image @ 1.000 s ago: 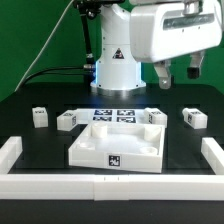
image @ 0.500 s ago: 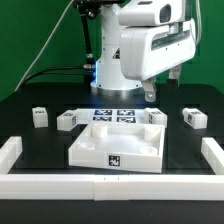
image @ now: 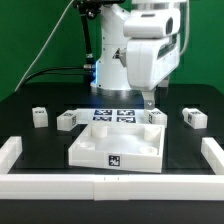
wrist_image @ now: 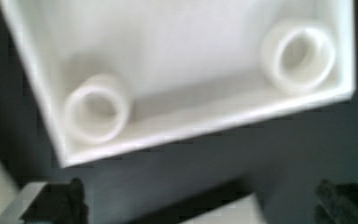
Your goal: Assemble one leg
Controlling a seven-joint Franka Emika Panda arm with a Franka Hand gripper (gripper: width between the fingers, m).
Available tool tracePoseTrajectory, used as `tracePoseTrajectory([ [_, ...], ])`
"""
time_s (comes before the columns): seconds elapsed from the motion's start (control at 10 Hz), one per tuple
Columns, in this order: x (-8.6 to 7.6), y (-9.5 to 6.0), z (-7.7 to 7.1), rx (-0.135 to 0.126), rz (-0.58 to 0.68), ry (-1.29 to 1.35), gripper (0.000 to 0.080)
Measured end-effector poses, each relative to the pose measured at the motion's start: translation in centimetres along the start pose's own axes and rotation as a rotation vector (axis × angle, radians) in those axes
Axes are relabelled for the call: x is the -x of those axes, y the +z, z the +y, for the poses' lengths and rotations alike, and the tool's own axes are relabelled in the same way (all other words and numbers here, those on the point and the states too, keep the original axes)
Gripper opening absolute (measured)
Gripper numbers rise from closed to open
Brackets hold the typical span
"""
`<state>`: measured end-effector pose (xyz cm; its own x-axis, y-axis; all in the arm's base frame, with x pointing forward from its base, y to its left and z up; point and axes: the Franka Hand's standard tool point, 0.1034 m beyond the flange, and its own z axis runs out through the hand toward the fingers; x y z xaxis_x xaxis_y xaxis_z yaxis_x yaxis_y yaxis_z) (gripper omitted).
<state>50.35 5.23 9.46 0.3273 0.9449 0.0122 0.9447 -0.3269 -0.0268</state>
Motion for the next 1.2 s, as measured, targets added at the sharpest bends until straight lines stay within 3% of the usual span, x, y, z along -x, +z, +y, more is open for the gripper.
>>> tracePoseTrajectory([
  [0.3, 2.5, 1.6, -1.3, -0.054, -0.051, -0.099, 0.065],
  [0.7, 2.3, 1.5, -1.2, -0.046, -0.048, -0.092, 0.065],
  [0.8, 2.4, 2.0, -1.3, -0.013, -0.03, -0.099, 0.065],
  [0.9, 3.0, 3.3, -2.5, 0.017, -0.009, -0.121, 0.065],
  [1.0, 3.6, 4.7, -3.9, 0.018, -0.001, -0.124, 0.065],
  [1.2, 3.9, 6.6, -5.0, 0.006, 0.005, -0.123, 0.065],
])
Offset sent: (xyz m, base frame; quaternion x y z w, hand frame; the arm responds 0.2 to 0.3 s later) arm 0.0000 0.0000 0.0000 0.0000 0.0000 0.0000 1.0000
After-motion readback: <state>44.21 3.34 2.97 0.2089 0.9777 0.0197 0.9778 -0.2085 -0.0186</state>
